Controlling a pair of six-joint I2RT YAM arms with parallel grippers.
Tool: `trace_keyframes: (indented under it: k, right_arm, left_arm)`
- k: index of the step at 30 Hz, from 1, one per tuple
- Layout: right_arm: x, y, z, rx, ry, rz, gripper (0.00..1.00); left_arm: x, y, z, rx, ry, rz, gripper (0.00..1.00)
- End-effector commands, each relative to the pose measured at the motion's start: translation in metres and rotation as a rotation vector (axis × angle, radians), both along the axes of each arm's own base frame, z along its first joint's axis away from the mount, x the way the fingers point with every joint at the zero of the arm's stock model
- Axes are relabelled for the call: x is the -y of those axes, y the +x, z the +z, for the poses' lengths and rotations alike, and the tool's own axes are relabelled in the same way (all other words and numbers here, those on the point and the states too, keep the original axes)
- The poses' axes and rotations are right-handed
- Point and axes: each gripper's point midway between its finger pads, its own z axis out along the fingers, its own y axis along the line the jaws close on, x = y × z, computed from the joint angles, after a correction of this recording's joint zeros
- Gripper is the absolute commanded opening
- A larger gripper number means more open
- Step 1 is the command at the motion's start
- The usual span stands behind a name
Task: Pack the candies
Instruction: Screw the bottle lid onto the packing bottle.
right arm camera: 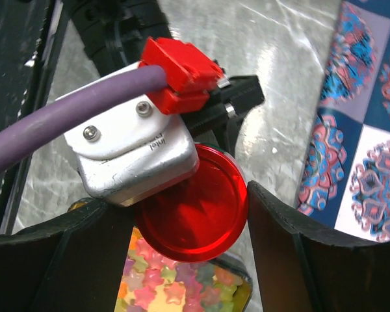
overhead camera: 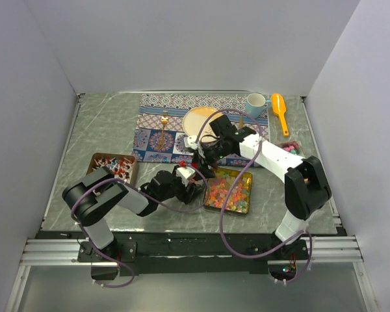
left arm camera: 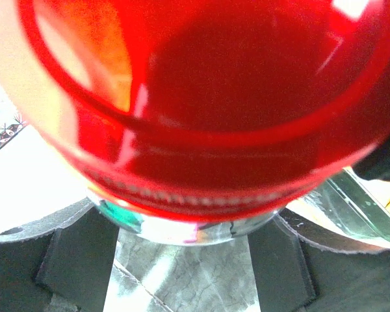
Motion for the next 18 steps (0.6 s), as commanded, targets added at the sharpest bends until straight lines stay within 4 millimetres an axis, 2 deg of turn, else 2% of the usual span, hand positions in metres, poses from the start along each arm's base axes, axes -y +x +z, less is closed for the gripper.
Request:
trace_keyframes:
  k: [1,3,4,5,6,7,8,9,11,12,14,15,16,18]
  right_arm:
    - [0.009,-0.004,-0.008,-0.091,-0.070,-0.183,0.59]
    - [0.006,-0.005,-0.006,-0.099,-0.060,-0.212,0.59]
    - [0.007,-0.006,-0.006,-0.097,-0.063,-0.223,0.59]
    - [0.006,-0.004,-0.004,-0.095,-0.058,-0.233,0.59]
    - [0.005,-0.005,-0.004,-0.092,-0.059,-0.234,0.60]
    - [0.005,-0.004,-0.003,-0.086,-0.058,-0.237,0.61]
    - [0.004,-0.002,-0.002,-0.081,-0.056,-0.238,0.63]
    - [0.003,-0.001,-0.001,-0.079,-0.056,-0.239,0.64]
    - [0.001,0.004,0.002,-0.060,-0.045,-0.238,0.71]
    - [0.000,0.006,0.003,-0.055,-0.041,-0.239,0.73]
    - [-0.004,0.007,0.011,-0.037,-0.015,-0.214,0.79]
    - [-0.006,0.008,0.014,-0.035,-0.003,-0.209,0.83]
    - [-0.010,0.009,0.022,-0.024,0.017,-0.205,1.00]
    - [-0.015,0.007,0.033,-0.034,0.052,-0.189,1.00]
  left_arm:
    - [-0.025,-0.009,-0.042,-0.063,0.174,0.019,0.01]
    - [-0.025,-0.009,-0.038,-0.059,0.167,0.018,0.02]
    - [-0.026,-0.009,-0.038,-0.061,0.172,0.019,0.12]
    - [-0.025,-0.009,-0.036,-0.062,0.169,0.015,0.37]
    - [-0.022,-0.010,-0.029,-0.054,0.151,0.004,0.49]
    - [-0.023,-0.011,-0.026,-0.052,0.153,0.005,0.65]
    - [-0.023,-0.012,-0.022,-0.081,0.127,0.029,0.96]
    - [-0.022,-0.015,-0.010,-0.090,0.093,0.030,0.97]
    - [-0.022,-0.036,-0.004,-0.129,0.062,-0.032,0.97]
    - [-0.019,-0.040,0.018,-0.094,0.001,-0.058,0.97]
    - [-0.022,-0.054,0.026,-0.082,-0.027,-0.094,0.97]
    - [-0.020,-0.056,0.040,-0.062,-0.057,-0.106,0.97]
    - [-0.018,-0.060,0.044,-0.069,-0.066,-0.126,0.97]
    - [-0.020,-0.066,0.053,-0.081,-0.078,-0.136,0.97]
